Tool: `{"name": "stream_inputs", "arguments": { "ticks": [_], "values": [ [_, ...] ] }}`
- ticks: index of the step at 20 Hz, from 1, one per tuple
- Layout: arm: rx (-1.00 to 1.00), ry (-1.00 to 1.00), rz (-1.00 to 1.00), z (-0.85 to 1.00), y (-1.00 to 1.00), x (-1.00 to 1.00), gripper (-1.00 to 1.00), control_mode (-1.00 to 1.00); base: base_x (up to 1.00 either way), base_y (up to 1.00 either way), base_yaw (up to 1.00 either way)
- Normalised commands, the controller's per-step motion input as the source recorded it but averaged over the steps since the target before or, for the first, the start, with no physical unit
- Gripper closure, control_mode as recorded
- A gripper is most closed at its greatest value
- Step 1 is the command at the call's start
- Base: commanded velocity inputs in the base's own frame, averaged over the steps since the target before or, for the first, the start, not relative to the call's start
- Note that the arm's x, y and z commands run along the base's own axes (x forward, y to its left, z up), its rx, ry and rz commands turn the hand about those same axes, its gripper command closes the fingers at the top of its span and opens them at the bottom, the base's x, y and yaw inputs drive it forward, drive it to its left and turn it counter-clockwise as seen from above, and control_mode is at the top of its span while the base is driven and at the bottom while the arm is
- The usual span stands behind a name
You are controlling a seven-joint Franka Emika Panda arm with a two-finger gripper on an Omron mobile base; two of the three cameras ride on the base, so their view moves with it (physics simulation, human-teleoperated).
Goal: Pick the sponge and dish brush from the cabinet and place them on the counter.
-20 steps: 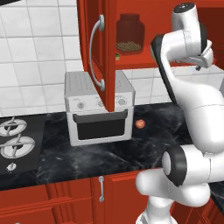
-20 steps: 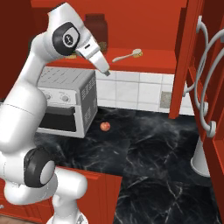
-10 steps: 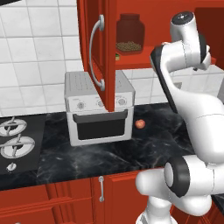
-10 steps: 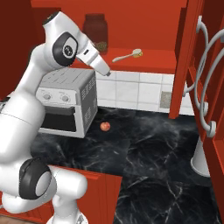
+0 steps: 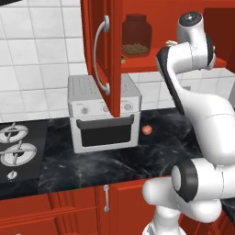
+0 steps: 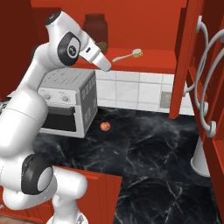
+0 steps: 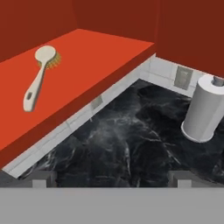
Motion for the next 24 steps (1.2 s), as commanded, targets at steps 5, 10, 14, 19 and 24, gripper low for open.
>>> {"name": "stream_inputs", "arguments": {
  "ticks": [5, 10, 14, 19, 24],
  "values": [
    [-0.03, 0.0, 0.08, 0.0, 0.05, 0.37, -1.0, -1.0, 0.0, 0.0, 0.0],
    [-0.03, -0.01, 0.1, 0.0, 0.02, 0.35, -1.0, -1.0, 0.0, 0.0, 0.0],
    [-0.02, 0.0, 0.03, 0.01, -0.03, 0.3, -1.0, -1.0, 0.0, 0.0, 0.0],
    [-0.02, 0.01, 0.0, 0.02, -0.02, 0.42, -1.0, -1.0, 0.0, 0.0, 0.0],
    [-0.01, 0.0, 0.0, -0.02, -0.05, 0.43, -1.0, -1.0, 0.0, 0.0, 0.0]
  ]
}}
